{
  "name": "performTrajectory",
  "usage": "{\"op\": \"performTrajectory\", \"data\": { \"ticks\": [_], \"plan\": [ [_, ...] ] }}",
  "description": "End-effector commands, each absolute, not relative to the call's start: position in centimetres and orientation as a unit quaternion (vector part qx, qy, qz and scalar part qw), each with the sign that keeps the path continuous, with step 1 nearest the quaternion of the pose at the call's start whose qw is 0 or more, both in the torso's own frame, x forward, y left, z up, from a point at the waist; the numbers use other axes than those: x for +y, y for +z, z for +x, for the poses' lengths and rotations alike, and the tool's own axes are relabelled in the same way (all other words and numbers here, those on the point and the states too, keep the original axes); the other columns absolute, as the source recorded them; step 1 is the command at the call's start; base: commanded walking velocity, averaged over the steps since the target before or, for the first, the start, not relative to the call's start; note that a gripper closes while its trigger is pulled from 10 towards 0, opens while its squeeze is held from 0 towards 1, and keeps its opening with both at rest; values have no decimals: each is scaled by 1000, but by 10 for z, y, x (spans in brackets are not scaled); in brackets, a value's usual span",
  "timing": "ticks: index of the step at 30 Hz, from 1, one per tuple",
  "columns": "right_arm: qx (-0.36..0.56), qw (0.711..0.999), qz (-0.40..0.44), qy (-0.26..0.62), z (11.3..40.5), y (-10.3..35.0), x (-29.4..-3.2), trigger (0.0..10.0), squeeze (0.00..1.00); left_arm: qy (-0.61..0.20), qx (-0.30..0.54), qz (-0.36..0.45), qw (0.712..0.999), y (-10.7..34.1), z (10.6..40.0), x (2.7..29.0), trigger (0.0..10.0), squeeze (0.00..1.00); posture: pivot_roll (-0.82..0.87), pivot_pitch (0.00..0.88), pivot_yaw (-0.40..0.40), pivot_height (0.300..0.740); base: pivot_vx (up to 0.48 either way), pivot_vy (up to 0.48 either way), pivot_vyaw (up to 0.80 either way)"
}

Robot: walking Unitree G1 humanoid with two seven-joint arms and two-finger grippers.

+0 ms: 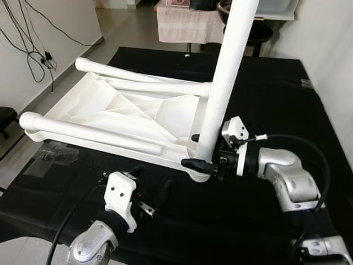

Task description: Building children table

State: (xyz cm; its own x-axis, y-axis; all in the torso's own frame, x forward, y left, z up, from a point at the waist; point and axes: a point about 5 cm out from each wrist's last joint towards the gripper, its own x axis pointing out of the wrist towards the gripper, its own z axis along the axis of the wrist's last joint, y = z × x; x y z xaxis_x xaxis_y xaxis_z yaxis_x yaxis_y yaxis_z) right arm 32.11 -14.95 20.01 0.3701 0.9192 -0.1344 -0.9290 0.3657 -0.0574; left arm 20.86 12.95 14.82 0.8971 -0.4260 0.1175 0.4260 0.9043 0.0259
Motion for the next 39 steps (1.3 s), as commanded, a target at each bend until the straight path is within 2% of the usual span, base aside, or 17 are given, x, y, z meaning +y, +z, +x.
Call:
{"op": "performTrajectory", "data": {
  "ticks": [1,3,4,12,17,18,19,20,21,22,23,25,33,34,36,37,39],
  "plan": [
    [36,818,-56,572,321,200,-149,10000,0,-205,-54,8,977,144,209,134,10000,0,52,131,17,740,0,0,0],
    [35,817,-45,574,326,203,-149,10000,0,-194,-57,9,979,144,208,135,10000,0,56,134,16,740,0,0,0],
    [36,816,-33,576,330,204,-151,0,0,-186,-59,6,981,144,208,136,10000,0,58,142,15,740,0,0,0],
    [46,814,-19,579,327,195,-162,0,0,-176,-62,-5,982,145,207,139,10000,0,48,158,25,740,0,0,0],
    [38,849,-18,527,318,192,-174,0,0,-175,-63,-5,983,145,204,140,10000,0,31,169,36,740,0,0,0],
    [39,866,-12,498,313,191,-176,0,0,-175,-63,-4,983,145,204,141,10000,0,31,171,34,740,0,0,0],
    [50,943,-30,328,320,182,-181,0,0,-173,-63,0,983,145,203,142,10000,0,29,174,32,740,0,0,0],
    [50,943,-30,328,320,182,-181,0,0,-173,-63,0,983,145,203,142,10000,0,29,174,32,740,0,0,0],
    [67,988,-37,133,315,172,-195,0,0,-172,-63,3,983,145,202,144,10000,0,13,173,32,740,0,0,0],
    [106,994,-6,-27,283,151,-202,0,0,-170,-62,5,983,144,202,144,10000,0,13,173,32,740,0,0,0],
    [106,994,-6,-27,283,151,-202,0,0,-170,-62,5,983,144,202,144,10000,0,13,173,32,740,0,0,0],
    [112,993,-3,26,266,142,-182,0,0,-170,-61,6,984,143,203,146,10000,0,-5,167,57,740,0,0,0],
    [108,991,-6,81,269,144,-165,0,0,-181,-59,7,982,142,206,144,10000,0,6,153,45,740,0,0,0],
    [108,989,-8,96,271,147,-160,10000,0,-182,-59,6,982,142,207,144,10000,0,8,153,43,740,0,0,0],
    [110,987,-2,114,271,149,-154,10000,0,-179,-59,6,982,142,207,144,10000,0,11,150,41,740,0,0,0],
    [109,982,2,153,272,152,-146,10000,451,-177,-60,6,982,142,207,145,10000,0,14,150,38,740,0,0,0],
    [109,982,2,153,272,152,-146,10000,451,-177,-60,6,982,142,207,145,10000,0,14,150,38,740,0,0,0]
  ]
}}
